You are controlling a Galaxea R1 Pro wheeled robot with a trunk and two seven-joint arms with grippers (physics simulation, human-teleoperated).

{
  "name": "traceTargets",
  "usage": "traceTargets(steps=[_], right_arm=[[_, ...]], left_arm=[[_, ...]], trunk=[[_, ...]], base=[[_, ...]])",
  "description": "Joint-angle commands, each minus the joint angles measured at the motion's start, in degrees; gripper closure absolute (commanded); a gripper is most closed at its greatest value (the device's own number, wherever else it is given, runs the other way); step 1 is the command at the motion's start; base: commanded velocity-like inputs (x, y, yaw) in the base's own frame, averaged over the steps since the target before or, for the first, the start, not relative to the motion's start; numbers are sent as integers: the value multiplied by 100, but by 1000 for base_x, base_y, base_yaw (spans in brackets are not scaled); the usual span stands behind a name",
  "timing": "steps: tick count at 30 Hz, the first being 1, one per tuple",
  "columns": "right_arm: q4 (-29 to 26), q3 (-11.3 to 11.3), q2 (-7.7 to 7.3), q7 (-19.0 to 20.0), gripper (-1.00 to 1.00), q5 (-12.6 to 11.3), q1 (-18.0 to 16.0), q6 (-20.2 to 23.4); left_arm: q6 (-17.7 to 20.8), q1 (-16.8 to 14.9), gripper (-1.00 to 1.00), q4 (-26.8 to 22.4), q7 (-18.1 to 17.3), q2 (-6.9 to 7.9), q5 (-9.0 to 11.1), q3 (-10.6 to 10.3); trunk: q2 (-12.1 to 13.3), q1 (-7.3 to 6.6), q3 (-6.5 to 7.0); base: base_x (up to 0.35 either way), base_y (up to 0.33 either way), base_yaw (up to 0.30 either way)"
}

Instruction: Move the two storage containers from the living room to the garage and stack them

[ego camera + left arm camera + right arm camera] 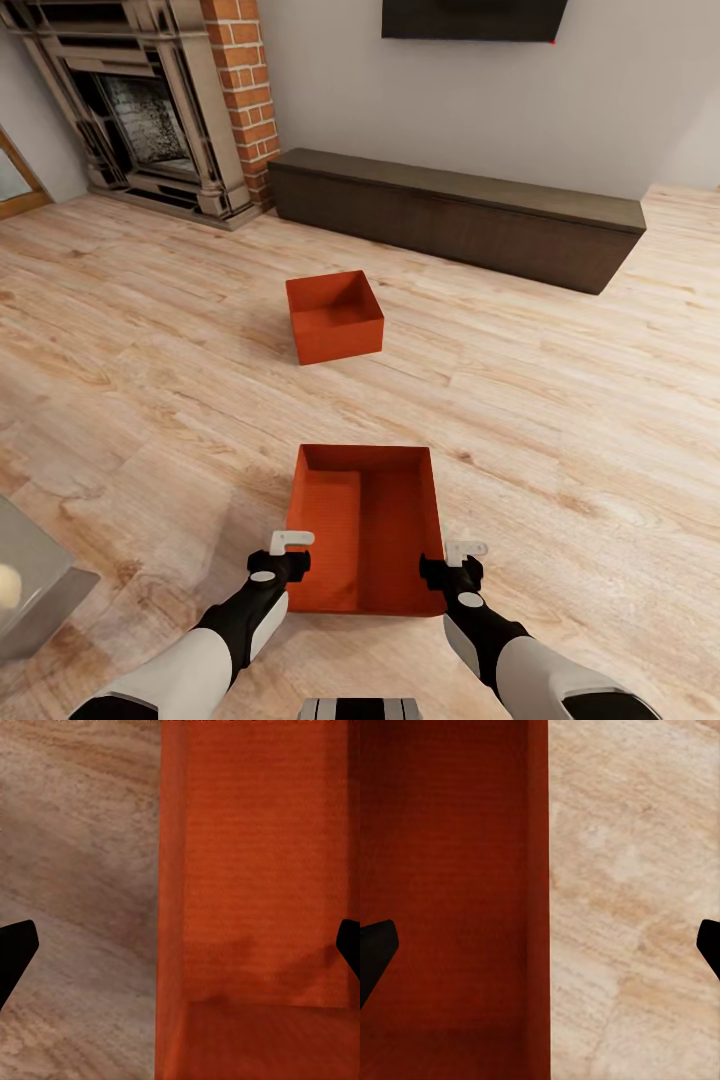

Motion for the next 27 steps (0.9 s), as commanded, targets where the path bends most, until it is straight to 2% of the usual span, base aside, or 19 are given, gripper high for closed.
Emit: traceTargets(steps=[1, 27], right_arm=[[6, 10, 1, -35, -100, 33, -5, -7], [7, 9, 1, -26, -100, 33, -1, -7]], left_arm=[[10, -1, -100, -4, 42, 3, 45, -48], [8, -1, -100, 9, 38, 23, 46, -22]], trunk=[[-1, -1, -3], [-1, -1, -3]], base=[[0, 0, 0], [21, 0, 0]])
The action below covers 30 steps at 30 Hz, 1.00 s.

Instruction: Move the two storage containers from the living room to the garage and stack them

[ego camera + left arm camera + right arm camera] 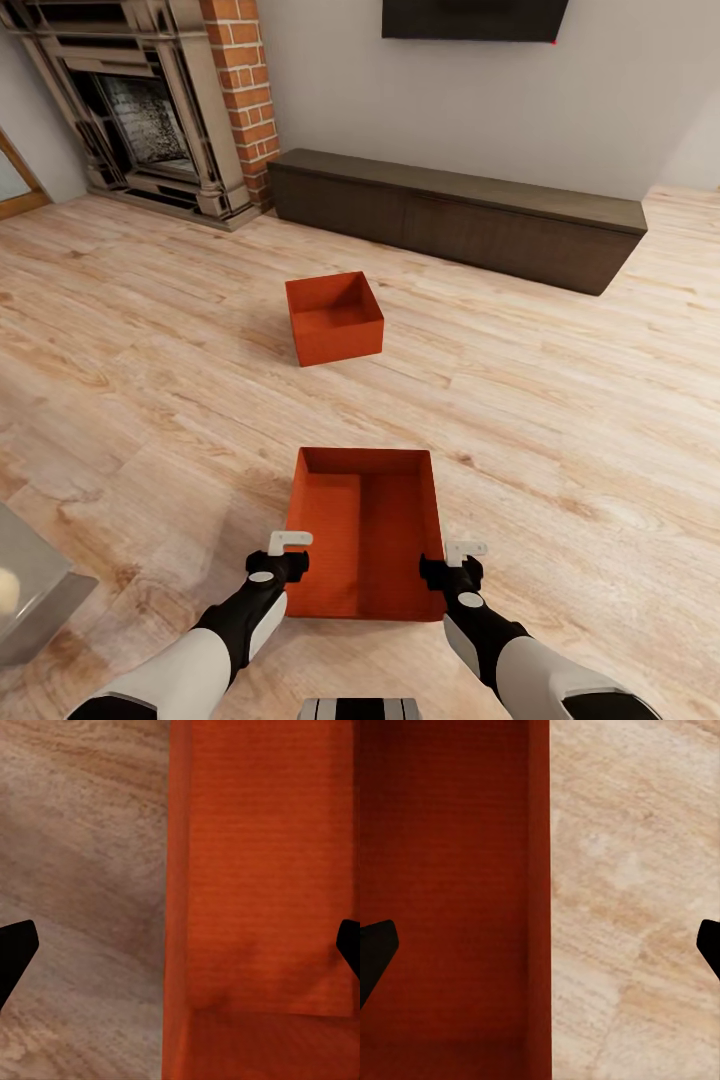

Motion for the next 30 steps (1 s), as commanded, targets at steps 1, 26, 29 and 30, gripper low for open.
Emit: traceTargets(steps=[1, 26, 29, 30], right_arm=[[6, 10, 1, -35, -100, 33, -3, -7], [49, 11, 22, -35, -100, 33, -3, 2], [50, 10, 20, -35, -100, 33, -4, 2], [50, 10, 20, -35, -100, 33, -3, 2]], left_arm=[[17, -1, -100, -2, 37, 4, 45, -48], [53, -1, -100, 40, 46, 44, 76, -35], [55, -1, -100, 41, 46, 46, 78, -32], [55, -1, -100, 44, 46, 45, 79, -33]], trunk=[[-1, -1, -3], [-1, -1, -3], [-122, 65, -57], [-162, 87, -75]], base=[[4, 0, 0], [0, 0, 0], [0, 0, 0], [0, 0, 0]])
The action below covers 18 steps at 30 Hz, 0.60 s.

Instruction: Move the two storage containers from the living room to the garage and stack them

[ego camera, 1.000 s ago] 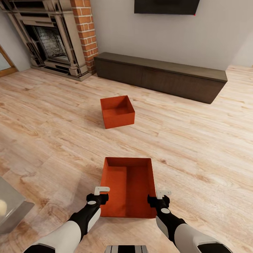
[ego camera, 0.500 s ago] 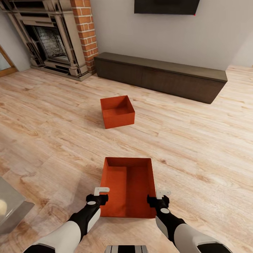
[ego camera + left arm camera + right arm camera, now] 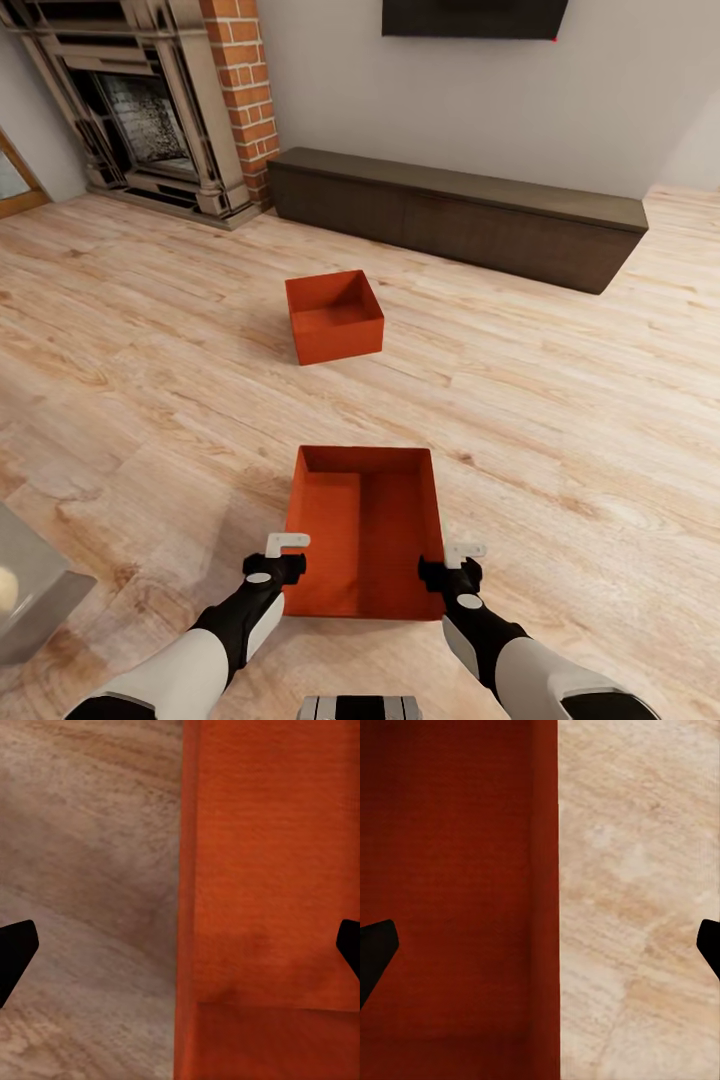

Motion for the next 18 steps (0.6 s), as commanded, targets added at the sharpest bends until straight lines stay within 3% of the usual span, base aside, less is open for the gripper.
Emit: traceTargets(steps=[1, 5, 15, 18], right_arm=[[6, 10, 1, -35, -100, 33, -3, -7], [6, 10, -3, -35, -100, 33, -3, -15], [6, 10, -1, -35, -100, 34, -3, -16], [6, 10, 0, -35, -100, 33, -3, -16]], left_arm=[[18, -1, -100, -6, 36, 3, 47, -48], [19, -1, -100, -5, 36, 2, 48, -53], [3, -1, -100, -20, 36, 9, 48, -47], [11, -1, -100, -21, 36, 10, 48, -46]], trunk=[[-43, 22, -22], [-203, 110, -94], [-203, 110, -94], [-324, 175, -148]], base=[[0, 0, 0], [0, 0, 0], [0, 0, 0], [0, 0, 0]])
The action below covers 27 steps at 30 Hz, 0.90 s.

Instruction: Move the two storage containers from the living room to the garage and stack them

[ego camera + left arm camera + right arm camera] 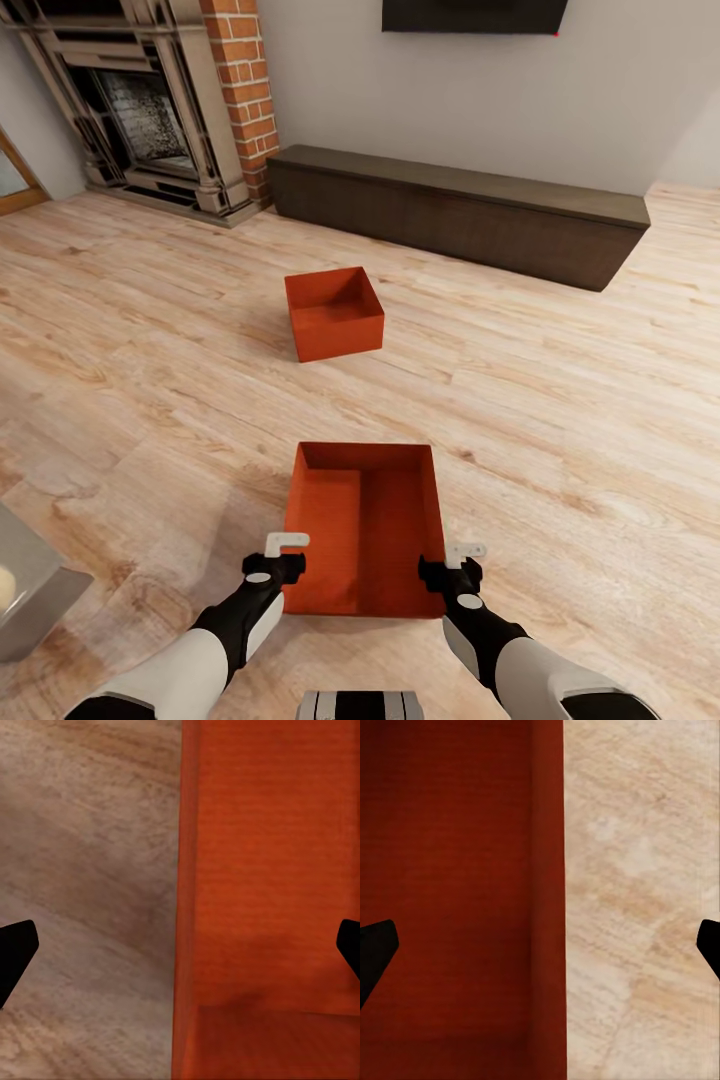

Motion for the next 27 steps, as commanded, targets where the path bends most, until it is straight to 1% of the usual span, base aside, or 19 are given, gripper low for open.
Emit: traceTargets(steps=[1, 14, 27], right_arm=[[6, 10, 2, -33, -100, 33, -3, -7], [11, 11, 2, -35, -100, 34, -4, -7], [7, 10, 2, -35, -100, 36, -5, -7]], left_arm=[[22, -1, -100, -7, 36, 3, 47, -49], [18, -1, -100, -4, 36, 3, 47, -49], [17, -1, -100, -7, 40, 3, 47, -47]], trunk=[[-43, 22, -22], [-564, 307, -255], [-564, 307, -255]], base=[[0, 0, 0], [0, 0, 0], [0, 0, 0]])
